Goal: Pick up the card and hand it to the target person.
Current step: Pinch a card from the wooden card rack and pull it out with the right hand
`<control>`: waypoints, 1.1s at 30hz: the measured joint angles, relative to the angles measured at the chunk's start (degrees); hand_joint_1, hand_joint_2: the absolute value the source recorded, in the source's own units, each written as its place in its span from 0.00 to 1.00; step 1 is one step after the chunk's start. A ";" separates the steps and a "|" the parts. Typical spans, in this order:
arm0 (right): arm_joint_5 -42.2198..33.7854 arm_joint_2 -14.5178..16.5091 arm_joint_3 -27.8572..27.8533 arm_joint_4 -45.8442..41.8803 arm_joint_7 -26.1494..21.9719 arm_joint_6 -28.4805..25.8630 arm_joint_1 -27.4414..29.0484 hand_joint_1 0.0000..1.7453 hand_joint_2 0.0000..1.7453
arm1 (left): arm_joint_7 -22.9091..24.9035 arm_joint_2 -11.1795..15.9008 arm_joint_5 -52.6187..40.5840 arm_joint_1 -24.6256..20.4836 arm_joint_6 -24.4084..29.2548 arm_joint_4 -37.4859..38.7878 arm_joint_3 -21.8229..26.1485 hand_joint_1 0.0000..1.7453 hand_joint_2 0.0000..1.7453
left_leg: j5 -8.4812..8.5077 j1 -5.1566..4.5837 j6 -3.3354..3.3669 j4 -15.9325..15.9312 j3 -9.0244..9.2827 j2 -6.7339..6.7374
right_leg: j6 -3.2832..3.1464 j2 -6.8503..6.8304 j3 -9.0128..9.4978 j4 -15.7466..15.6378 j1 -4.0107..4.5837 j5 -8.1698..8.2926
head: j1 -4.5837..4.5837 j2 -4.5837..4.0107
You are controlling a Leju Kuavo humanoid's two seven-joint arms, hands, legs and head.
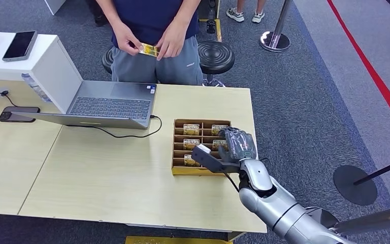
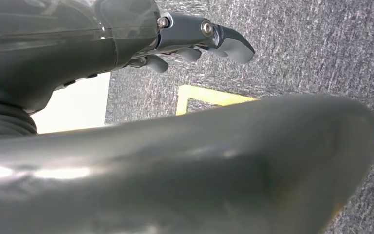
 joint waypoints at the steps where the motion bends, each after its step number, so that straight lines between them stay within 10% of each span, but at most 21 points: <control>1: 0.01 0.00 -0.01 0.00 0.00 0.01 0.00 0.59 1.00 | 0.00 0.00 0.00 0.00 0.00 0.00 0.00 0.00 0.00 | 0.00 0.00 0.00 0.00 0.00 0.00 | 0.00 0.00 0.00 0.00 0.00 0.00 | 0.00 0.00; 33: 0.65 0.01 -0.28 -0.14 -0.20 0.60 0.20 0.54 1.00 | 0.00 0.00 0.00 0.00 0.00 0.00 -0.02 0.00 0.00 | 0.00 0.00 0.00 0.00 0.00 0.00 | 0.00 0.00 0.00 0.00 0.00 0.00 | 0.01 0.00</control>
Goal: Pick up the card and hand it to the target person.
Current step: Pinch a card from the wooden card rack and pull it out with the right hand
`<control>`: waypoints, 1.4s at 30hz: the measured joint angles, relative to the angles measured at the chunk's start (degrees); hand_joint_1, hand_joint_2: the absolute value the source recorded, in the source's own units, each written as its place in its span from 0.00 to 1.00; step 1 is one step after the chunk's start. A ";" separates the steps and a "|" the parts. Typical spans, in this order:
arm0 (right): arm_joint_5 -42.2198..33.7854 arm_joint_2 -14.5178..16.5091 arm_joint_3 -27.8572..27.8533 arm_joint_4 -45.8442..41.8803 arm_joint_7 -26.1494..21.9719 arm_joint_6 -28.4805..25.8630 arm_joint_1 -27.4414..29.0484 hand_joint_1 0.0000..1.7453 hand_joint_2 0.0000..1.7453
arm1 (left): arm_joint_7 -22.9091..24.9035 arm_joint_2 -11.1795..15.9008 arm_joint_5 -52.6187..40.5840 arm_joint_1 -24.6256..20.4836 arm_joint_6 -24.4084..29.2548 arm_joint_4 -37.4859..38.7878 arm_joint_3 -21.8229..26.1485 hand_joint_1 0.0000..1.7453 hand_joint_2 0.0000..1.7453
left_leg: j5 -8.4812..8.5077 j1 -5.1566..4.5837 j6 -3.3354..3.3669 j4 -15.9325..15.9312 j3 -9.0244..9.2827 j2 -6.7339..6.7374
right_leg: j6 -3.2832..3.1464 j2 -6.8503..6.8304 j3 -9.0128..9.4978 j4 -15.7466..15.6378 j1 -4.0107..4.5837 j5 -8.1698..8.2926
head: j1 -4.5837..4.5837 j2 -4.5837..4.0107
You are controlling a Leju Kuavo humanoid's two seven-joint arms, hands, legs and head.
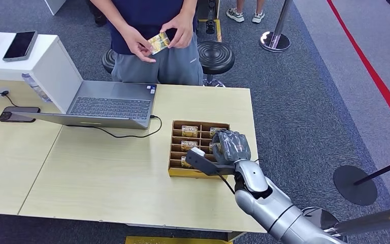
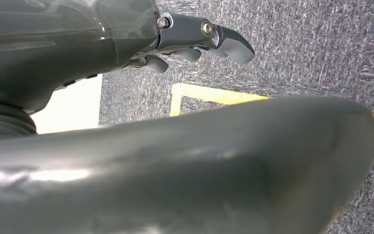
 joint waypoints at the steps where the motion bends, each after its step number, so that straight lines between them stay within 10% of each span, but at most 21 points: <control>1: 0.10 0.01 -0.07 -0.10 -0.04 0.25 0.13 0.54 1.00 | -0.01 0.00 0.00 -0.01 0.00 0.00 0.00 0.00 0.00 | 0.00 0.00 0.00 0.00 0.00 0.00 | 0.00 0.00 0.00 0.00 0.00 0.00 | 0.00 0.00; 26: 1.84 0.93 -2.20 -0.84 -0.46 3.11 1.84 0.77 1.00 | -0.11 -0.02 0.04 -0.01 0.00 0.00 0.00 0.00 0.00 | 0.00 0.00 0.00 0.00 -0.02 0.00 | 0.00 -0.01 -0.01 0.00 0.00 0.00 | -0.01 0.00; 30: 2.47 1.07 -2.51 -0.84 -0.86 3.03 2.01 0.89 1.00 | -0.09 -0.03 0.03 -0.01 0.01 0.00 0.00 0.00 1.00 | 0.00 0.00 0.00 0.00 -0.02 0.00 | 0.00 -0.01 -0.01 0.00 0.00 0.00 | -0.01 0.00; 42: 4.98 1.95 -4.27 -1.09 -1.86 1.75 3.46 0.90 1.00 | 0.40 -0.13 0.11 -0.02 1.11 0.00 -0.02 0.00 1.00 | 0.00 0.00 0.00 0.00 -0.03 0.00 | 0.00 -0.02 -0.02 0.00 0.00 0.00 | 0.00 0.00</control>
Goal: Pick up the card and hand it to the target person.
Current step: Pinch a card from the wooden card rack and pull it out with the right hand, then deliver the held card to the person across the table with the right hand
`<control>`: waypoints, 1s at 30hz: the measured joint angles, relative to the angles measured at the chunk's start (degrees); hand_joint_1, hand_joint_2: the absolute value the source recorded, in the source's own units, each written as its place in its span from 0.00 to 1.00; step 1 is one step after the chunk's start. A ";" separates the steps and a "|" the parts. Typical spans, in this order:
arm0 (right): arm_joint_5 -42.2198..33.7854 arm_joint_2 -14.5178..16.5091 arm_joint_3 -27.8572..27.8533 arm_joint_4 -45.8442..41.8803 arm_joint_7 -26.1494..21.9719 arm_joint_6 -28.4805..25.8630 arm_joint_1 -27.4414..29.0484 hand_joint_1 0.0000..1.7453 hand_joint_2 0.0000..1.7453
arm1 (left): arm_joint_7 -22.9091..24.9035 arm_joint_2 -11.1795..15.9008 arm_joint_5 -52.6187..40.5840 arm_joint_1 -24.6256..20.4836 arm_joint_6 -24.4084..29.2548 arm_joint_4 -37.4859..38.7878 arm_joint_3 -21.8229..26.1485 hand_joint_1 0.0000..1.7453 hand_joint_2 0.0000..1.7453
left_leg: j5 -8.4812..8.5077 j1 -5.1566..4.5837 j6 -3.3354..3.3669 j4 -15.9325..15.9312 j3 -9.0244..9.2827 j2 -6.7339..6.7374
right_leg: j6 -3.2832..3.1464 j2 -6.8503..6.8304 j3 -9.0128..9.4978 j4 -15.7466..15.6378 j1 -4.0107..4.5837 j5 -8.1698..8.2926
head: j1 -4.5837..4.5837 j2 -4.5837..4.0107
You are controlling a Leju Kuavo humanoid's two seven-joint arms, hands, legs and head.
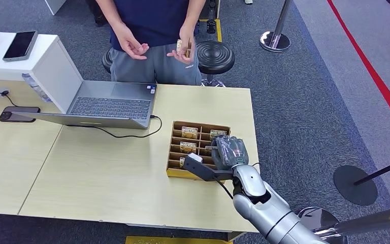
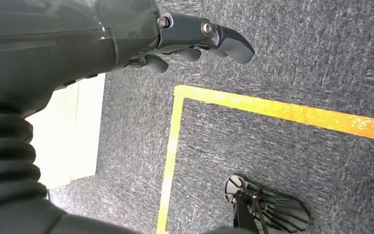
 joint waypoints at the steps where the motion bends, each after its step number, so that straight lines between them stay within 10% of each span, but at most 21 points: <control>1: 0.27 0.05 -0.24 -0.27 -0.12 -0.47 0.23 0.90 1.00 | -0.09 0.00 0.05 0.01 0.00 0.00 0.00 0.00 1.00 | 0.00 0.00 0.00 0.00 0.00 0.00 | 0.00 0.00 0.00 0.00 0.00 0.00 | 0.00 0.00; 30: -0.88 -0.31 -11.10 -29.08 -8.99 -14.21 7.92 0.90 1.00 | 0.79 -0.59 0.71 0.02 0.50 0.00 -0.01 0.00 1.00 | 0.00 0.00 0.00 0.00 0.01 0.01 | 0.00 0.02 -0.02 0.00 0.00 0.00 | 0.00 0.00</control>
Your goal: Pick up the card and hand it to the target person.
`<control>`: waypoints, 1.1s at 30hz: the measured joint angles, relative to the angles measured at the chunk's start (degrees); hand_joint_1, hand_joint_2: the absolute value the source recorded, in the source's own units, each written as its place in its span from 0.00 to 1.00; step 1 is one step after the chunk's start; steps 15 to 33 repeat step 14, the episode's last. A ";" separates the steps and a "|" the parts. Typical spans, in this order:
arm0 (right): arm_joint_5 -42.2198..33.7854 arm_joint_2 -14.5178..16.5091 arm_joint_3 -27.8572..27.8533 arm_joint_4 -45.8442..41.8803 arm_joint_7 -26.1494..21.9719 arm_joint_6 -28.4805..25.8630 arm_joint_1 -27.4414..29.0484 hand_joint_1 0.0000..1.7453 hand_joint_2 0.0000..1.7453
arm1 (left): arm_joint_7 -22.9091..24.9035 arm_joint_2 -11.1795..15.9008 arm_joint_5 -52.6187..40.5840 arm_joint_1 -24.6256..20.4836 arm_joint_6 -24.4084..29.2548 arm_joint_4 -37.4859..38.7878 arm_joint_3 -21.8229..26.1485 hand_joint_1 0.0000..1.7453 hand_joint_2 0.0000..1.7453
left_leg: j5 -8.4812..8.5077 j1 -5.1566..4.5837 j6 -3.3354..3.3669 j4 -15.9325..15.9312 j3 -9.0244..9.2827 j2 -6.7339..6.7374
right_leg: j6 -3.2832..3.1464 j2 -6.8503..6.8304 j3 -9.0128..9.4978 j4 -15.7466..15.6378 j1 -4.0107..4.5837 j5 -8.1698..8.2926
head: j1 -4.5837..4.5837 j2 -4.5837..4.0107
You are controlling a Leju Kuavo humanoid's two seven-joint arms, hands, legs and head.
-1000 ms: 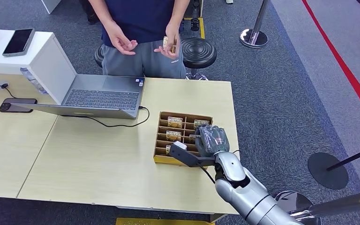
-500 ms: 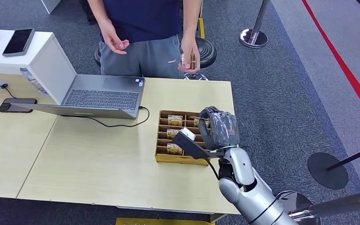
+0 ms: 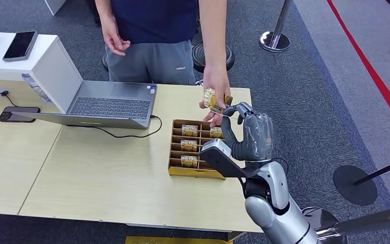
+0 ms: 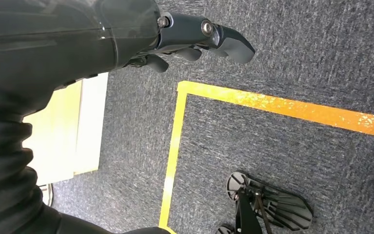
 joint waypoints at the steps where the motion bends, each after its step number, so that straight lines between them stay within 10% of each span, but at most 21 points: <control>1: 0.09 -0.01 -0.14 -0.35 0.00 -0.02 0.13 0.90 1.00 | 0.01 -0.03 -0.01 0.00 0.00 0.00 -0.01 0.00 1.00 | 0.00 0.00 0.00 0.00 0.00 0.00 | 0.00 0.00 0.00 0.00 0.00 0.00 | 0.00 0.00; 33: 1.21 -0.14 -0.94 -2.30 0.31 0.07 0.73 0.90 1.00 | -0.03 -0.26 -0.11 0.00 -0.09 0.00 -0.02 0.00 1.00 | 0.00 0.00 0.00 0.00 0.00 0.00 | 0.00 0.00 0.00 0.00 0.00 0.00 | -0.01 0.00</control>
